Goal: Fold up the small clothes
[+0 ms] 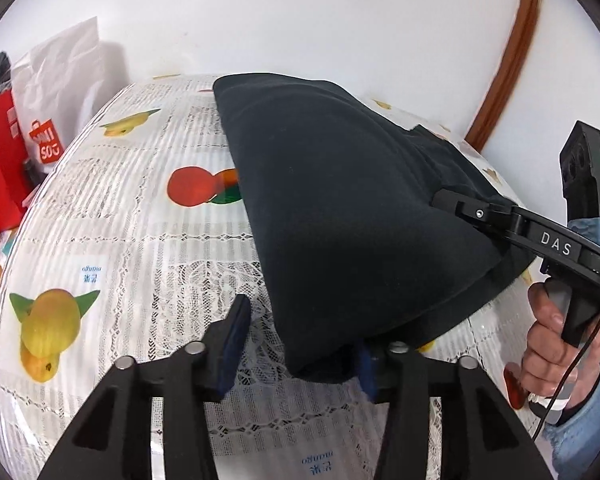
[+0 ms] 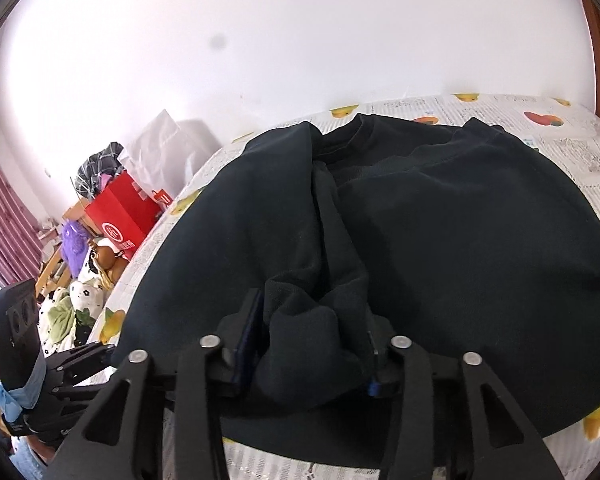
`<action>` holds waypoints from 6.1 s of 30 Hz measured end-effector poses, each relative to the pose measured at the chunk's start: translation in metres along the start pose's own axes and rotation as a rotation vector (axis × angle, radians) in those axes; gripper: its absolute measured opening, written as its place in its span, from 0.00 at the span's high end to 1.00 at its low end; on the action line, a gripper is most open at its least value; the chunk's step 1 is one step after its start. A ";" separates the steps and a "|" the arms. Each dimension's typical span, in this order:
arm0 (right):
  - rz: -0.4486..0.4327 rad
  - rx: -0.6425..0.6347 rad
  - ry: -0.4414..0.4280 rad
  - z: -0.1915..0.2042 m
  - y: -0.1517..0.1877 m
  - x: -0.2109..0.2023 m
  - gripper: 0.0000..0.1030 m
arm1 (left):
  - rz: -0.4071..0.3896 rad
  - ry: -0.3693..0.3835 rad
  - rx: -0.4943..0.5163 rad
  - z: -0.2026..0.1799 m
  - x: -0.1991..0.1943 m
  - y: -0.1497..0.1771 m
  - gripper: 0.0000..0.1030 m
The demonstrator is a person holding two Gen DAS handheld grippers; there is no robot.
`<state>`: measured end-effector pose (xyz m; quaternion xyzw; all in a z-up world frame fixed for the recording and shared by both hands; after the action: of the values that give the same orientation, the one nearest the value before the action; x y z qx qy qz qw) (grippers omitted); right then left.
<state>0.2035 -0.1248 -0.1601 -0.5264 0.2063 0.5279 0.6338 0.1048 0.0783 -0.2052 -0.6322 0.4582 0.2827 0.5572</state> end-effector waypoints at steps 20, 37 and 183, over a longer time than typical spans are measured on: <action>0.021 0.052 -0.036 0.010 -0.011 0.013 0.49 | 0.042 0.000 0.014 -0.040 0.015 -0.007 0.32; -0.315 0.089 0.080 -0.055 -0.010 -0.103 0.92 | 0.012 -0.191 -0.026 -0.041 0.033 -0.020 0.27; 0.015 0.015 0.290 -0.170 -0.003 -0.096 0.71 | 0.081 0.045 0.129 -0.102 0.028 -0.073 0.27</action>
<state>0.2218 -0.3185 -0.1421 -0.5910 0.3037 0.4494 0.5971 0.1660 -0.0307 -0.1743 -0.5822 0.5132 0.2604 0.5743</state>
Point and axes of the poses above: each gripper's, at about its wrist camera, not at the fingertips, and x roughly the way its jaws point, z to its left, y to its underside, the point moved 8 cm from there along x, roughly the way its jaws point, and after that the axes turned 14 degrees about z, right-handed, at the moved point
